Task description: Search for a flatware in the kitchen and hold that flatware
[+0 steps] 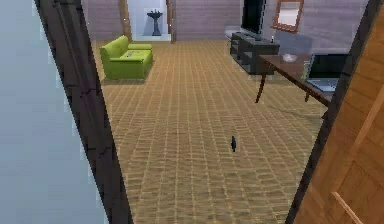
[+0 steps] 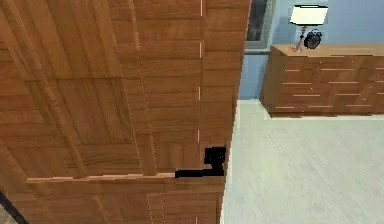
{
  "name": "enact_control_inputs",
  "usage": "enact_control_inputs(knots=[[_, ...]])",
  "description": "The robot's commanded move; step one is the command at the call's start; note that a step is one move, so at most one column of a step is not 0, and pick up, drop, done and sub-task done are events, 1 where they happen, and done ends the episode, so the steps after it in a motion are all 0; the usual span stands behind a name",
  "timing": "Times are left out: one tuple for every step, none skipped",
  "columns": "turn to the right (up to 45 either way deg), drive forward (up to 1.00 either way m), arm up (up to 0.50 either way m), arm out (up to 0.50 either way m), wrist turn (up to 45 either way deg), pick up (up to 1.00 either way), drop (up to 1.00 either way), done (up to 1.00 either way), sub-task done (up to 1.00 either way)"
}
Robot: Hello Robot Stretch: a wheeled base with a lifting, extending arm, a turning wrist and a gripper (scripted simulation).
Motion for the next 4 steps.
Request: enact_control_inputs(knots=[[3.0,0.0,0.0,0.0,0.0,0.0,0.0,0.0,0.0],[12.0,0.0,0.0,0.0,0.0,0.0,0.0,0.0,0.0],[0.0,0.9,0.0,0.0,0.0,0.0,0.0,0.0,0.0],[-45.0,0.0,0.0,0.0,0.0,0.0,0.0,0.0,0.0]])
